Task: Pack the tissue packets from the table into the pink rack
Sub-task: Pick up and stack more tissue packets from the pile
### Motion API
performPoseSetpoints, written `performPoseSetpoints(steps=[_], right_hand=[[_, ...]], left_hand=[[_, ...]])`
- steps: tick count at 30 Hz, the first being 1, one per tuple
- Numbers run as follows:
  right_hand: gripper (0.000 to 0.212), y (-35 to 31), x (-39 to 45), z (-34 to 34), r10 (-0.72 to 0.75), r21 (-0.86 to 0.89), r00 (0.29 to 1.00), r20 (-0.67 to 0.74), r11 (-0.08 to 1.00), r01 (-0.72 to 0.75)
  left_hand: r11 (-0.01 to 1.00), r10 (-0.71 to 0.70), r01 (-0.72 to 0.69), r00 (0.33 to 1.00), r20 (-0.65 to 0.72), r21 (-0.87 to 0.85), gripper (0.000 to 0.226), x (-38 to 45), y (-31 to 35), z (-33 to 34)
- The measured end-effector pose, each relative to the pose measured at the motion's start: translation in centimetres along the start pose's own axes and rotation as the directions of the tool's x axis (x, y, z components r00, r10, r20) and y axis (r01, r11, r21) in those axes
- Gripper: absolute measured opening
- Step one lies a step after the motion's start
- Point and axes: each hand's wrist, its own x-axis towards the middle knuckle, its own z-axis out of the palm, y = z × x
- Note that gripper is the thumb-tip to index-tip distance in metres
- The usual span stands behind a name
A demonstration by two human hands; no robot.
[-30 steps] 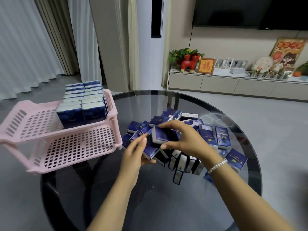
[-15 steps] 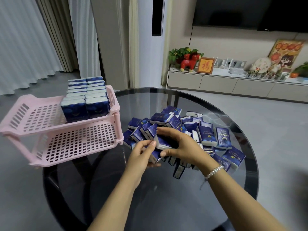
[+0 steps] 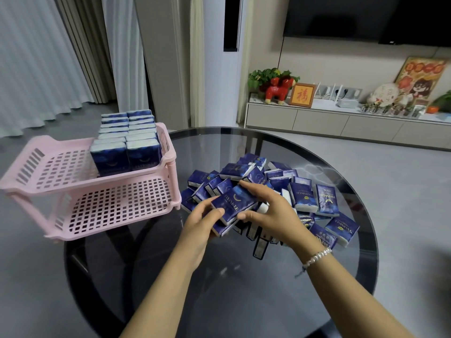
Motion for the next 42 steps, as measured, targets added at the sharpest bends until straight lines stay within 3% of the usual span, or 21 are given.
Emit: performPoseSetpoints(steps=[5,8,10,14,15,17,20,23,25,28,34,38,42], right_hand=[[0.050,0.2,-0.4,0.4,0.015,0.188,0.998,0.065,0.982,-0.027],[0.049,0.1,-0.3,0.6,-0.007,0.132,0.995,0.096,0.991,-0.006],[0.049,0.1,-0.1,0.6,-0.018,0.091,0.992,0.125,0.996,0.006],[0.045,0.0,0.3,-0.1,-0.009,0.100,0.981,0.194,0.995,-0.011],[0.041,-0.1,0.4,-0.3,-0.002,0.131,0.985,0.171,0.991,-0.021],[0.035,0.0,0.9,-0.7,0.041,0.152,0.999,-0.011,0.988,-0.039],[0.038,2.0,2.9,-1.6,0.150,-0.125,0.939,-0.311,0.972,-0.197],[0.049,2.9,4.7,-2.1,0.326,-0.388,0.913,-0.244,0.831,-0.400],[0.045,3.0,5.4,-2.2,0.396,-0.471,0.902,-0.171,0.771,-0.428],[0.043,2.9,5.9,-2.3,0.408,-0.502,0.907,-0.100,0.767,-0.400],[0.040,3.0,5.2,-2.1,0.349,-0.298,0.926,-0.144,0.877,-0.377],[0.025,2.5,4.1,-1.9,0.276,0.126,0.945,-0.179,0.959,-0.256],[0.031,2.0,2.7,-1.9,0.227,0.334,0.949,-0.220,0.931,-0.146]], left_hand=[[0.999,0.034,-0.033,0.998,0.047,-0.017,0.036,-0.4,-0.1,0.7],[0.999,0.031,-0.031,0.999,0.021,-0.005,0.042,-0.4,-0.4,1.0],[0.999,0.035,-0.035,0.999,0.002,0.008,0.034,-0.4,-0.5,1.1],[0.975,-0.028,0.044,0.997,0.076,-0.219,0.019,-0.5,-0.3,1.8],[0.962,-0.040,0.061,0.996,0.082,-0.266,0.020,-0.4,-0.3,1.9],[0.951,-0.052,0.068,0.997,0.061,-0.301,0.020,-0.2,-0.2,1.8],[0.952,-0.064,0.062,0.998,0.005,-0.300,0.028,0.0,-0.1,1.2],[0.960,-0.059,0.050,0.998,-0.025,-0.274,0.031,0.0,-0.3,1.0],[0.967,-0.051,0.038,0.998,-0.044,-0.252,0.032,0.0,-0.4,1.1],[0.963,-0.046,0.031,0.998,-0.050,-0.269,0.030,0.0,-0.5,1.0],[0.966,-0.014,-0.015,0.994,-0.108,-0.258,0.034,0.2,-0.4,0.9],[0.981,0.067,-0.089,0.990,-0.126,-0.172,0.040,0.1,-0.2,0.6],[0.986,0.134,-0.142,0.986,-0.097,-0.085,0.041,0.0,0.1,0.3]])
